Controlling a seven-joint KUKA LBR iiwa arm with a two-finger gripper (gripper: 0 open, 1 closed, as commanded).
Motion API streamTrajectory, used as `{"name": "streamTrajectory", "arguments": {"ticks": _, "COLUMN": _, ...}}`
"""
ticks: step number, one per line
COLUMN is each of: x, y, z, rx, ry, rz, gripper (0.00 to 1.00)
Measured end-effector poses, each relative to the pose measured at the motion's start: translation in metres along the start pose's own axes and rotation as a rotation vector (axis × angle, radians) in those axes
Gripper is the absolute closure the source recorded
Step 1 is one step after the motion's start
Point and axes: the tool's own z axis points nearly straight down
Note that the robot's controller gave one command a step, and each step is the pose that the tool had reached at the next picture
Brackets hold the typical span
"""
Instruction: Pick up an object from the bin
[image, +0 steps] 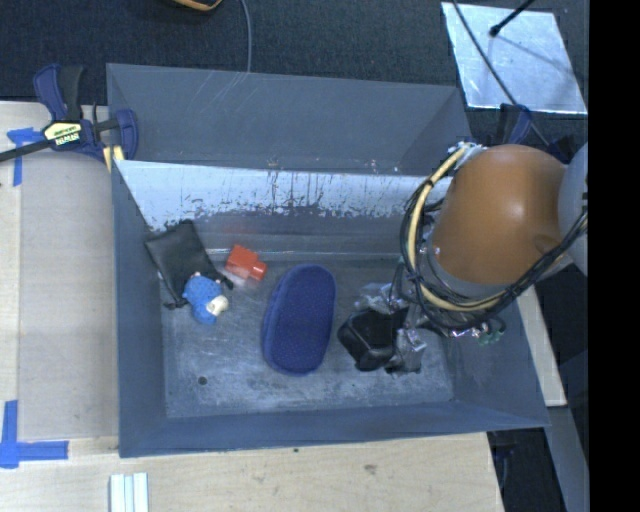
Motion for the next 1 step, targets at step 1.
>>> {"name": "streamTrajectory", "arguments": {"ticks": 1, "x": -0.0296, "y": 0.0025, "z": -0.1112, "rx": 0.002, "ry": -0.003, "rz": 0.005, "gripper": 1.0}}
